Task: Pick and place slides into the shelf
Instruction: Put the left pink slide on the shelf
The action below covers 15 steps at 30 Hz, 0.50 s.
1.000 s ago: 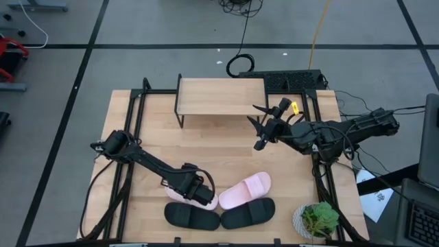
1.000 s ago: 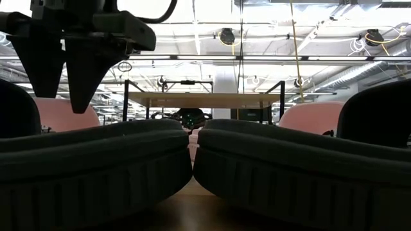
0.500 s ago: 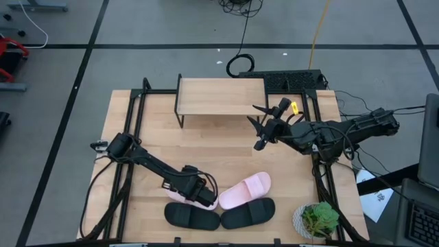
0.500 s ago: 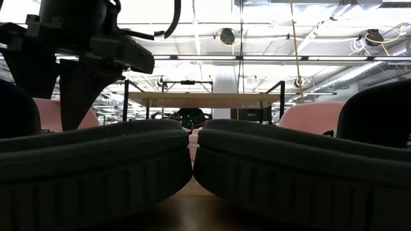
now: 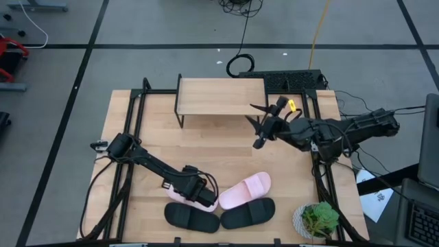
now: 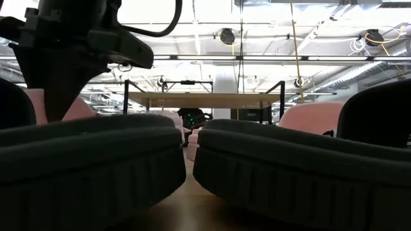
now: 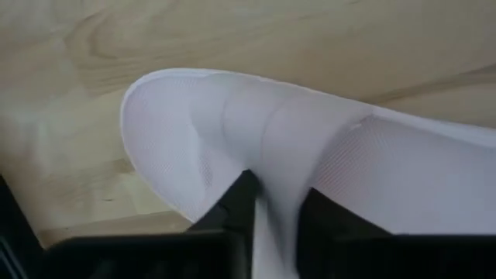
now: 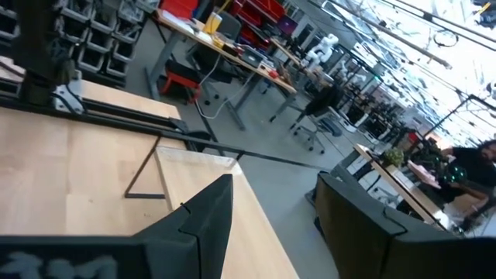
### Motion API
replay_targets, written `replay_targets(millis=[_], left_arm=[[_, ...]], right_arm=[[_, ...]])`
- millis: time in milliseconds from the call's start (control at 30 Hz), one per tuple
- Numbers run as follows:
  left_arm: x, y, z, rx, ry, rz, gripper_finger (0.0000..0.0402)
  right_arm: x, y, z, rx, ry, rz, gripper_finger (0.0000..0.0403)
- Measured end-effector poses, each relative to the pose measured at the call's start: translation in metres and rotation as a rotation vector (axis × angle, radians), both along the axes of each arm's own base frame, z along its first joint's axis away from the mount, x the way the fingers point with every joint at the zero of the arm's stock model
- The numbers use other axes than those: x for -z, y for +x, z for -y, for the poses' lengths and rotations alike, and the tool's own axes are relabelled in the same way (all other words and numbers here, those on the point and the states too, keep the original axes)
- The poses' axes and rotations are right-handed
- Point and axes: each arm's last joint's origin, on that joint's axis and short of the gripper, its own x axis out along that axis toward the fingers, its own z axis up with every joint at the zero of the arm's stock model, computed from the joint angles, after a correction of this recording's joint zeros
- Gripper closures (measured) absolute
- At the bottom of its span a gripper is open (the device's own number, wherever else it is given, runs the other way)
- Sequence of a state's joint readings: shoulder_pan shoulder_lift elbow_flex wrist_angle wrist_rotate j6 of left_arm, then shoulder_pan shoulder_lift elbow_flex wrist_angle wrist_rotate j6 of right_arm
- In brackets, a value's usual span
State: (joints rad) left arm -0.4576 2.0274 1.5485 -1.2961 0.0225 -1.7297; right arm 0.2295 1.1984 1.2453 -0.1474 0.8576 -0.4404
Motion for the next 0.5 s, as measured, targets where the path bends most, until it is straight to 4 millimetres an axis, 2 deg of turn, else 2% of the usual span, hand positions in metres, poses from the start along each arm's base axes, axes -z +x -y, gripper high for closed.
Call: replay_targets(millis=[100,200,367,500], left_arm=[[-0.003,0.001,0.001,0.019,-0.005,0.002,0.0393],[-0.012,0.000,0.000,0.027,0.010,-0.023,0.0394],[-0.042,-0.003,-0.004,0.073,0.108,-0.074,0.0398],[-0.063,0.003,-0.007,0.133,0.162,0.038,0.0399]], right_arm=[[0.000,0.000,0.003,0.013,0.006,0.005,0.0229],[0.000,0.001,0.004,0.017,0.007,0.005,0.0229],[0.000,0.001,0.004,0.016,0.007,0.005,0.0229],[0.000,0.001,0.004,0.016,0.007,0.005,0.0229]])
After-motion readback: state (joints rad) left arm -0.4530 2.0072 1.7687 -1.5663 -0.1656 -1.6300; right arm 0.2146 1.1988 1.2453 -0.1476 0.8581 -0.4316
